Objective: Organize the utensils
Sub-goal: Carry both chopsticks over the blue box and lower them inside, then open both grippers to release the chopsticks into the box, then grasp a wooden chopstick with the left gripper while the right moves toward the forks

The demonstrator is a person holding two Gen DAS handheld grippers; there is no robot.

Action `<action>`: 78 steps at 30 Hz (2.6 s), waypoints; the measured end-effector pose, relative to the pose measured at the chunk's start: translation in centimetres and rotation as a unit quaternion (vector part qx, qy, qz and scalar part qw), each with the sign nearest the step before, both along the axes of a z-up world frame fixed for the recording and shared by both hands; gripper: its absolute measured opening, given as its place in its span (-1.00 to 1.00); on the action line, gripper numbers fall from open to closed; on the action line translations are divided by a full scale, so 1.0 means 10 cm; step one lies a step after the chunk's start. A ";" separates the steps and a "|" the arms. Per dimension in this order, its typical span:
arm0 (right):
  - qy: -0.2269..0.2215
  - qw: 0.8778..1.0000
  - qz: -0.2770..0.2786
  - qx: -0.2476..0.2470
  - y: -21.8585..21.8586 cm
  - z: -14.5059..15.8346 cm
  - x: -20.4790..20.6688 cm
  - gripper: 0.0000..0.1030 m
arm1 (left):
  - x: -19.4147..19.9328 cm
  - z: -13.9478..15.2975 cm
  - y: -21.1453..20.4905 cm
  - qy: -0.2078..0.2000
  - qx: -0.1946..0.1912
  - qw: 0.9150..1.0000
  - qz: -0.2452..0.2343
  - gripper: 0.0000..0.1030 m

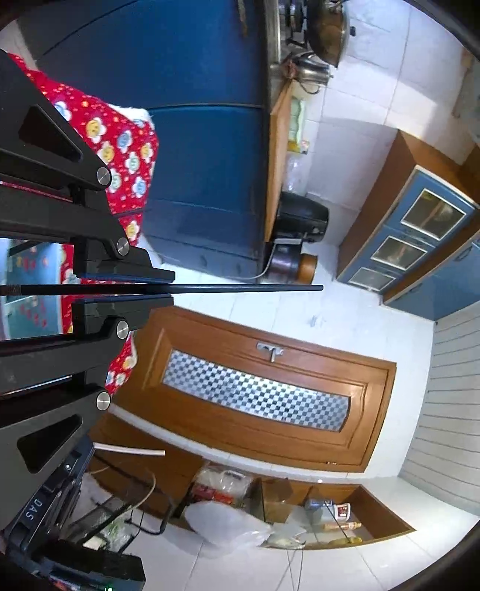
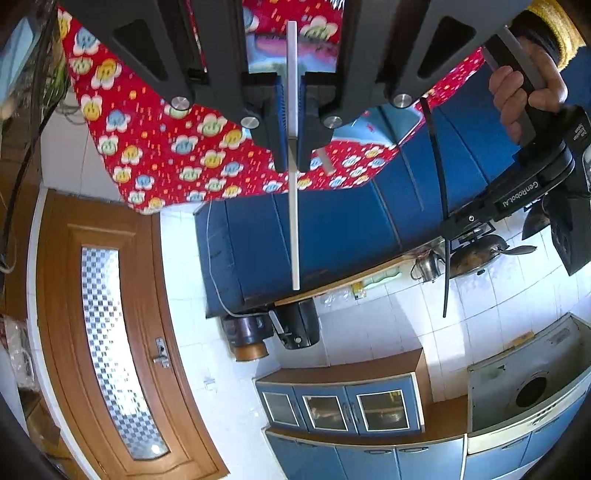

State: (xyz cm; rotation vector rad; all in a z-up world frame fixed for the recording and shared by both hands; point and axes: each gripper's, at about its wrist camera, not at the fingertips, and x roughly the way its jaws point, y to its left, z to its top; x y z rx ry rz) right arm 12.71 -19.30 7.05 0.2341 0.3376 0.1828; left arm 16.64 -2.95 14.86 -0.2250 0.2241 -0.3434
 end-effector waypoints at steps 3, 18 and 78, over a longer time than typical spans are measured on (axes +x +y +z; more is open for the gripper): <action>-0.011 1.000 -0.003 -0.014 0.04 -0.05 0.14 -0.87 | 0.08 -0.08 -0.04 -0.013 0.002 1.000 0.021 -0.89; 0.000 0.998 -0.009 -0.061 0.15 -0.34 0.46 -0.86 | 0.30 -0.53 -0.02 0.006 0.011 0.999 0.039 -0.89; 0.126 0.992 -0.016 -0.006 0.30 -0.49 -1.10 -0.24 | -1.02 -0.91 0.20 0.230 0.087 0.968 -0.041 -0.35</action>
